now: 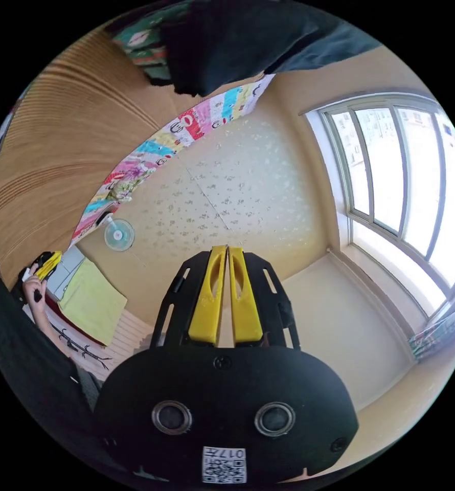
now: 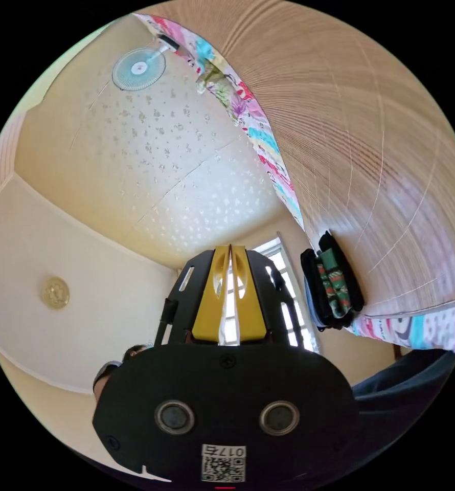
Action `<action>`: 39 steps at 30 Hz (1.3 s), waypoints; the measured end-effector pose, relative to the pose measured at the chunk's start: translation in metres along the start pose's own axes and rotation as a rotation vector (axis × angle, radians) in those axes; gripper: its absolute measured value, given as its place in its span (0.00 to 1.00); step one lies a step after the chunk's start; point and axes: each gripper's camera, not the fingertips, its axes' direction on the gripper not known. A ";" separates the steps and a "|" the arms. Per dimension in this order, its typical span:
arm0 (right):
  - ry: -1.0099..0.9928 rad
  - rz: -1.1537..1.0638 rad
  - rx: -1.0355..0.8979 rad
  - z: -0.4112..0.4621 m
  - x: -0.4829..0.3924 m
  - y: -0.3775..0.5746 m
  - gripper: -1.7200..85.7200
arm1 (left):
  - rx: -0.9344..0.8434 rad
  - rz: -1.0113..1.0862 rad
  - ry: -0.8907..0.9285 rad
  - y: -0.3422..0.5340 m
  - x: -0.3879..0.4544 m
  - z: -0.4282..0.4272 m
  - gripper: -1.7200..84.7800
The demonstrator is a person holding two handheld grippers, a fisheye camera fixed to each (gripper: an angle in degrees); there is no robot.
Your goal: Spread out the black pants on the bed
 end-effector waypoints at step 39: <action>0.290 0.380 -0.856 0.054 0.084 -0.164 0.02 | 0.448 0.436 0.778 0.483 -0.157 0.062 0.01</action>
